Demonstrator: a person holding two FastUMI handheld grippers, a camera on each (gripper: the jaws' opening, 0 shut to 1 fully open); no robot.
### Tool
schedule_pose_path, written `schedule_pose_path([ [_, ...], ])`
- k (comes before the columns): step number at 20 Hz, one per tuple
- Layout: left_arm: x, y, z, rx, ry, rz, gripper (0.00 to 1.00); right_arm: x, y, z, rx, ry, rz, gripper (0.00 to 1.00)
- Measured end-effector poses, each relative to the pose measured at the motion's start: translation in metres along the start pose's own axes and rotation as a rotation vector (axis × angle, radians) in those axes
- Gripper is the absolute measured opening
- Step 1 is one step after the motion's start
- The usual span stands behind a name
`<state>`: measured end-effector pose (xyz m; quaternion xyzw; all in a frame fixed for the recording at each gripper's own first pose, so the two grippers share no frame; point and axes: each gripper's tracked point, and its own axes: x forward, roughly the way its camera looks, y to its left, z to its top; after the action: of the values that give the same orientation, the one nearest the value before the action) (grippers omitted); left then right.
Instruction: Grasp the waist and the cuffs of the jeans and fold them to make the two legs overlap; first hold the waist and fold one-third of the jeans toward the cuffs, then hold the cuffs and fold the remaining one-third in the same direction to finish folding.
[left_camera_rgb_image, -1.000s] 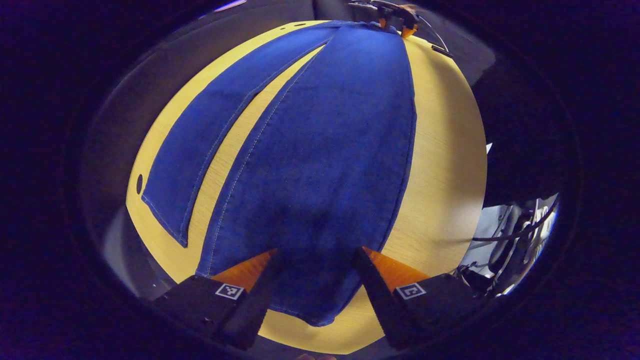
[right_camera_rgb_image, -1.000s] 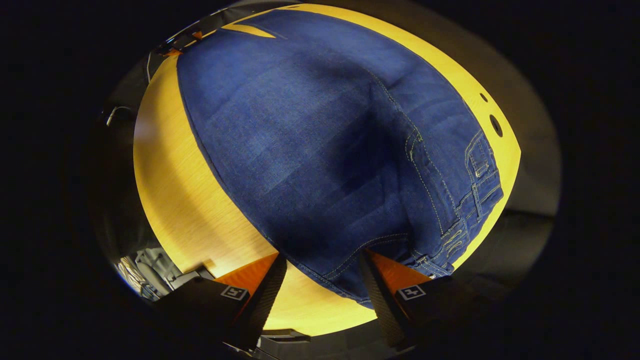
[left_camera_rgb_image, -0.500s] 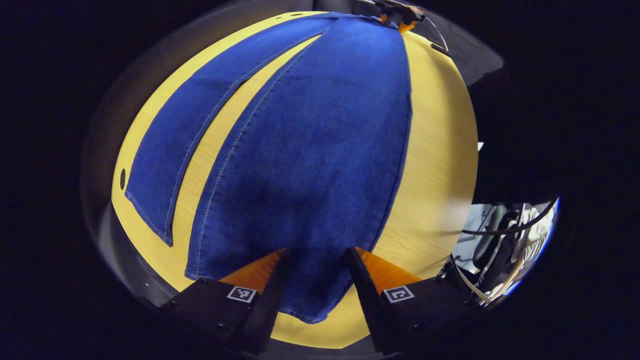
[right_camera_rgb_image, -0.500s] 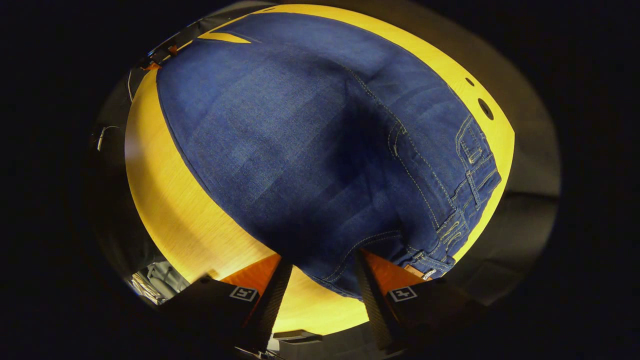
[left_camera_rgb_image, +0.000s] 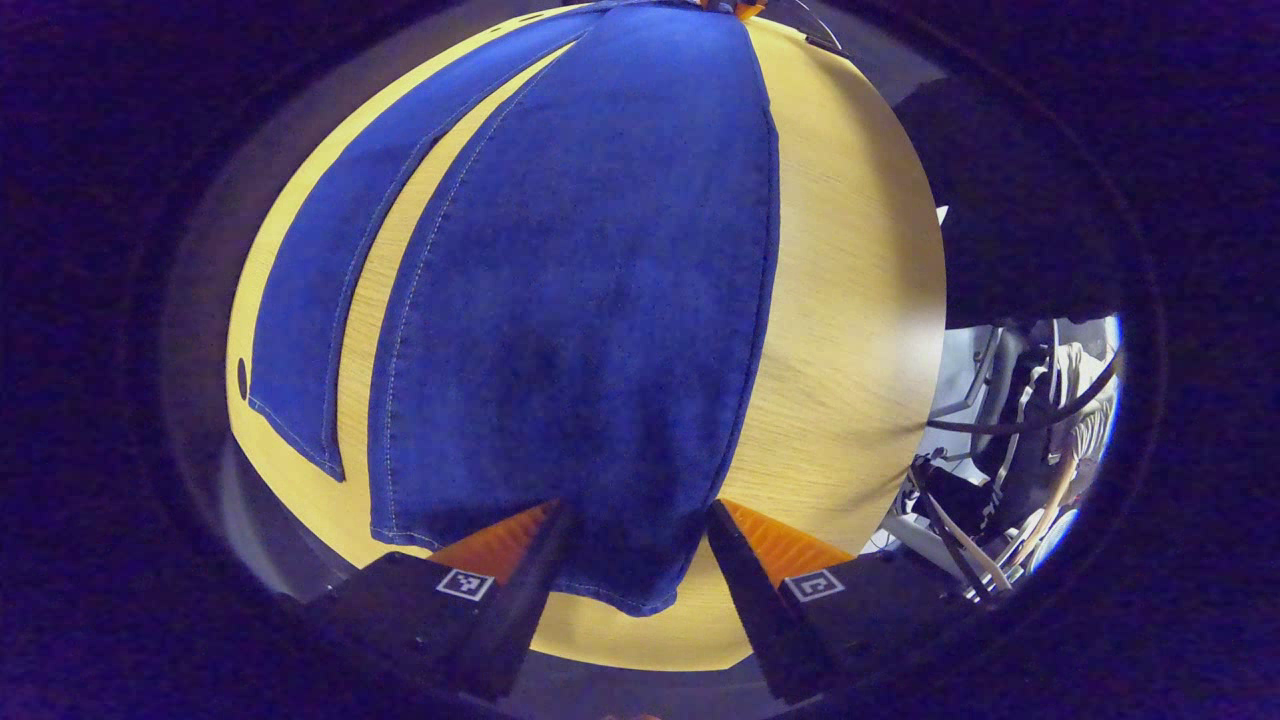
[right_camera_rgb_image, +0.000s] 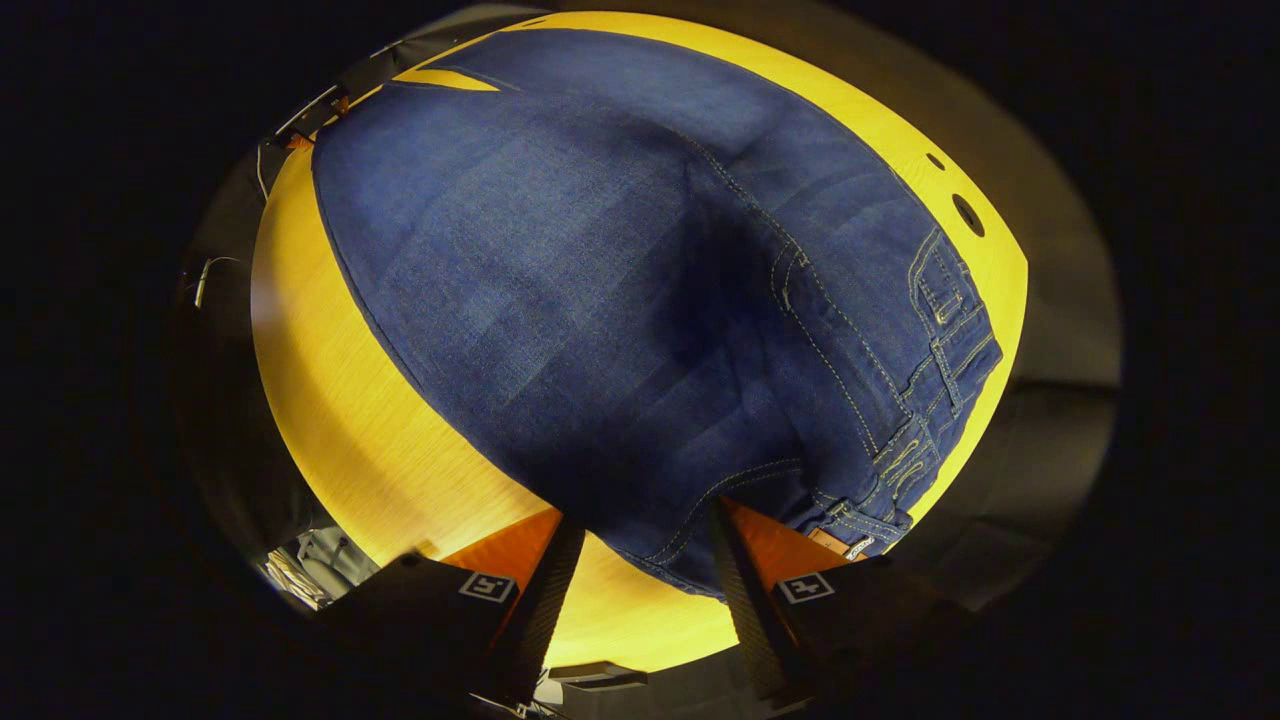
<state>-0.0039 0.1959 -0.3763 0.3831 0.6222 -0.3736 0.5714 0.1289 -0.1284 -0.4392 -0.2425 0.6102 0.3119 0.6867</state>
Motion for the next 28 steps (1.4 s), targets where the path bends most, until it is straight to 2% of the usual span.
schedule_pose_path([
  [2, 0.001, 0.003, 0.002, -0.014, -0.01, 0.0, 0.9, -0.001, 0.0, 0.0, 0.002, -0.001, 0.0, 0.79],
  [3, 0.001, 0.007, 0.005, -0.043, -0.013, 0.008, 0.87, -0.001, -0.001, 0.0, 0.005, 0.001, -0.001, 0.79],
  [4, 0.001, 0.014, 0.005, -0.081, -0.007, 0.015, 0.71, 0.0, -0.003, 0.001, 0.024, -0.004, -0.005, 0.78],
  [5, 0.002, 0.022, 0.008, -0.124, -0.007, 0.03, 0.55, -0.002, -0.013, 0.004, 0.04, -0.014, -0.028, 0.74],
  [7, 0.002, 0.027, 0.007, -0.201, -0.011, -0.002, 0.22, -0.001, -0.019, 0.01, 0.091, -0.035, -0.028, 0.24],
  [8, -0.003, 0.028, 0.011, -0.252, -0.025, -0.023, 0.06, -0.003, -0.021, 0.013, 0.103, -0.057, -0.037, 0.24],
  [9, -0.004, 0.03, 0.013, -0.318, -0.037, -0.03, 0.06, -0.001, -0.021, 0.015, 0.141, -0.072, -0.044, 0.13],
  [11, -0.009, 0.032, 0.016, -0.405, -0.081, -0.038, 0.06, -0.002, -0.024, 0.016, 0.18, -0.1, -0.06, 0.05],
  [15, -0.023, 0.049, 0.018, -0.51, -0.181, -0.043, 0.06, -0.022, -0.023, 0.023, 0.258, -0.168, -0.054, 0.05],
  [22, -0.065, 0.078, 0.039, -0.638, -0.314, 0.066, 0.06, -0.085, -0.052, 0.065, 0.409, -0.376, -0.058, 0.05],
  [25, -0.082, 0.109, 0.055, -0.759, -0.369, 0.114, 0.06, -0.105, -0.073, 0.091, 0.496, -0.471, -0.072, 0.05],
  [28, -0.102, 0.137, 0.078, -0.864, -0.448, 0.142, 0.06, -0.115, -0.087, 0.108, 0.557, -0.503, -0.08, 0.05],
])
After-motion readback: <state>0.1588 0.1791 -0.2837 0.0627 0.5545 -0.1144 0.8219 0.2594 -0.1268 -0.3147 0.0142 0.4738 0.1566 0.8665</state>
